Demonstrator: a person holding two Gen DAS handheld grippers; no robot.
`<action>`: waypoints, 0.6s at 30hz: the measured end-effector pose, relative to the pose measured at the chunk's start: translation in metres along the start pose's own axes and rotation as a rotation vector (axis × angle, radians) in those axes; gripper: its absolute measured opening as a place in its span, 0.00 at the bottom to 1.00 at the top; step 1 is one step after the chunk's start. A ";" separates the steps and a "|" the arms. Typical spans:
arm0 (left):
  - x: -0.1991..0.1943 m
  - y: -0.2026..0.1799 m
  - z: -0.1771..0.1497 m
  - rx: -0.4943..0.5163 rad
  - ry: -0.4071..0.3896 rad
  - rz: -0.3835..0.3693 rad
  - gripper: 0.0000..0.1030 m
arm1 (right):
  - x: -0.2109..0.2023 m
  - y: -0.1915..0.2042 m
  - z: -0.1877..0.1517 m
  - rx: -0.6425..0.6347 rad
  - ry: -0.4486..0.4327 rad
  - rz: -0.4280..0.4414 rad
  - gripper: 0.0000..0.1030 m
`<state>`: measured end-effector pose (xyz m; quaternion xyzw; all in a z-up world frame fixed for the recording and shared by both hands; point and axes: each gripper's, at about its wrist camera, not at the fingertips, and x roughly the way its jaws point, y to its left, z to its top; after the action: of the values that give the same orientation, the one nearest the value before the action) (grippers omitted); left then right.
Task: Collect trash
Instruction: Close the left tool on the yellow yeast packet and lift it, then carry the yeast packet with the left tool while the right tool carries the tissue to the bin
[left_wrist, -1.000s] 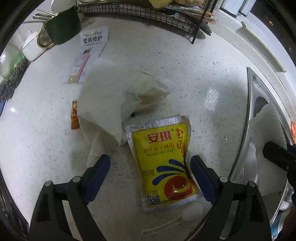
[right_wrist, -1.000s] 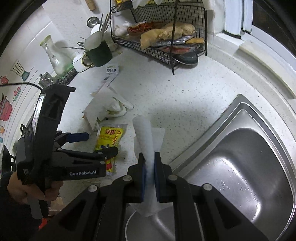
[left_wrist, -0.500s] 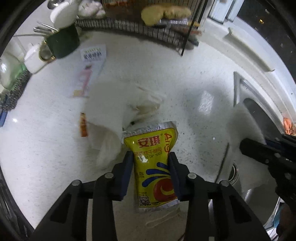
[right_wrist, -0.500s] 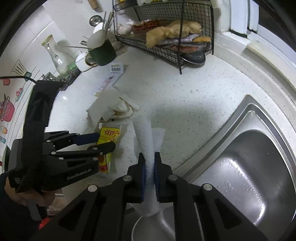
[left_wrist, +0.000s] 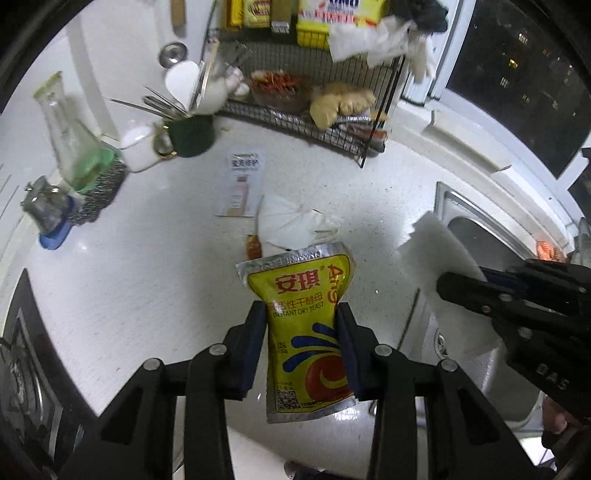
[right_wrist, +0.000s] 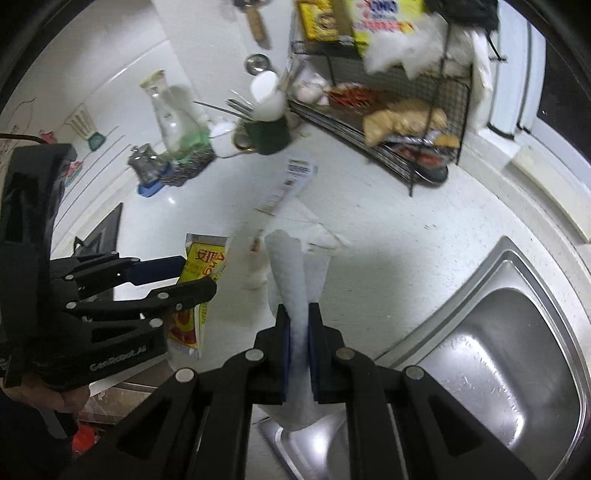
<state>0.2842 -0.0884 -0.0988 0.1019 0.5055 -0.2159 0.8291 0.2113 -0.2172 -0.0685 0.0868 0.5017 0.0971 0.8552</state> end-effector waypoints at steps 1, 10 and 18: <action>-0.012 0.004 -0.006 -0.002 -0.015 -0.006 0.35 | -0.002 0.007 -0.001 -0.009 -0.005 0.001 0.07; -0.082 0.030 -0.070 -0.010 -0.064 -0.008 0.35 | -0.024 0.078 -0.034 -0.071 -0.042 0.022 0.07; -0.131 0.060 -0.148 -0.022 -0.072 -0.016 0.35 | -0.036 0.138 -0.082 -0.089 -0.057 0.016 0.07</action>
<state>0.1421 0.0554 -0.0559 0.0807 0.4784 -0.2203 0.8462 0.1109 -0.0890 -0.0437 0.0554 0.4717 0.1236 0.8713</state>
